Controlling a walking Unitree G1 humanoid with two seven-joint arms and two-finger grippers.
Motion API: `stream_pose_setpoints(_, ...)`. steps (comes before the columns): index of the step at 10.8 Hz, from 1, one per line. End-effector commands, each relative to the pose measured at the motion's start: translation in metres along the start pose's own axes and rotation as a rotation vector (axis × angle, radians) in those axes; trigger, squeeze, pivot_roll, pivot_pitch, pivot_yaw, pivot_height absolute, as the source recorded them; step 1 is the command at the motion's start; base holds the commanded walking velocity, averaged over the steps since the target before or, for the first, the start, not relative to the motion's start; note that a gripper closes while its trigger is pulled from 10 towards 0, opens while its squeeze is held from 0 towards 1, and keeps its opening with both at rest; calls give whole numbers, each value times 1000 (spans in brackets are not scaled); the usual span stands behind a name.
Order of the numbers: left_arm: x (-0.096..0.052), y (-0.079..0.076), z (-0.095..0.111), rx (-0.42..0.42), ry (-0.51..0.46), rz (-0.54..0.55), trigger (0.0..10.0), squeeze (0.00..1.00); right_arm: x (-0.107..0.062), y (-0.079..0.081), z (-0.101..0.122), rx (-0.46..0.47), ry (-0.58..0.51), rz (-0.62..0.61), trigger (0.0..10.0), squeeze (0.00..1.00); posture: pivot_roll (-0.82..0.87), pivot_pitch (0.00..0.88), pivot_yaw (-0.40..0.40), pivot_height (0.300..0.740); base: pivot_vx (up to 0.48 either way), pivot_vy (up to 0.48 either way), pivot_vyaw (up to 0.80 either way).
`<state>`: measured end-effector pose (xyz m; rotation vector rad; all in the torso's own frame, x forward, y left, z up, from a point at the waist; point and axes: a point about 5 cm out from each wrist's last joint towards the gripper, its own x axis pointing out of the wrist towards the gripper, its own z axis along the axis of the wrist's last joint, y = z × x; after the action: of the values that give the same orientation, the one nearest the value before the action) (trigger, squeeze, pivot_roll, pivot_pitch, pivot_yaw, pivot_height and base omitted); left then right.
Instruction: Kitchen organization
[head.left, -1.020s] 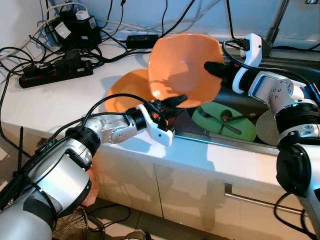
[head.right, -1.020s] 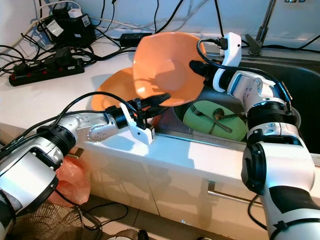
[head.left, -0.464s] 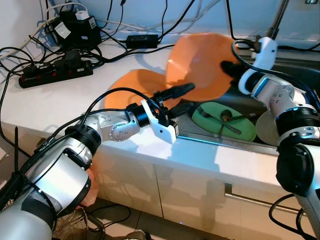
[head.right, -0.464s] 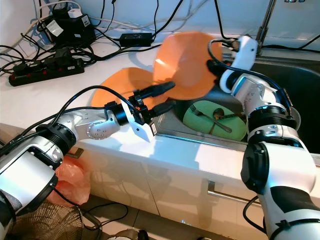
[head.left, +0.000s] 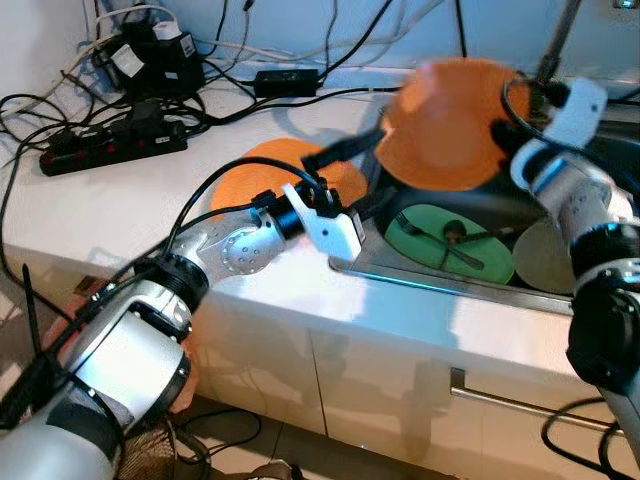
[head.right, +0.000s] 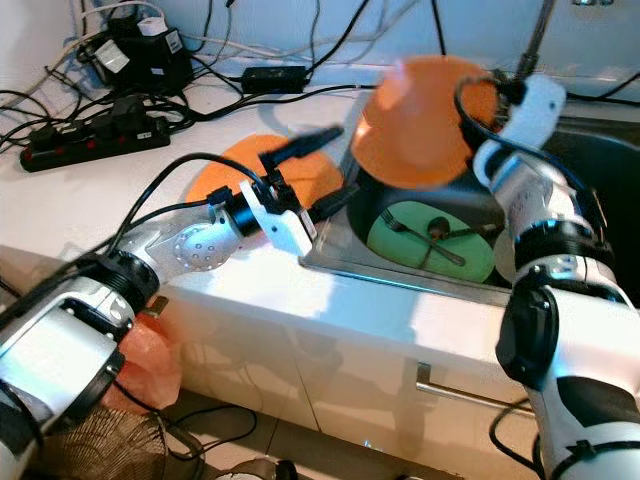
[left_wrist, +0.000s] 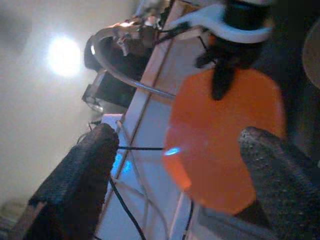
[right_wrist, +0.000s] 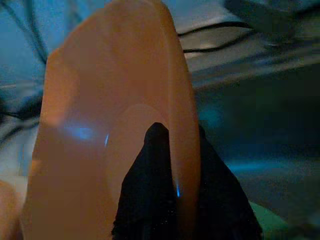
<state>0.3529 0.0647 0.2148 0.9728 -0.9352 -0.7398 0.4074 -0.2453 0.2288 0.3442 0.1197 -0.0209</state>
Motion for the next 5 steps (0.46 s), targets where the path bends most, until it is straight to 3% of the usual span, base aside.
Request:
stream_pose_setpoints(1,-2,0,-3,-47,34,0,10000,1000,-1,-7,-1,-52,-4,-52,0,0,82,63,116,740,0,0,0)
stream_pose_setpoints(2,1,-2,-3,-105,61,-5,10000,1000,-2,-14,-8,-76,17,-94,0,0,82,63,116,740,0,0,0)
stream_pose_setpoints(5,24,-5,-8,-600,227,-10,10000,1000,-12,-46,-29,-146,76,-262,0,0,84,51,120,740,0,0,0)
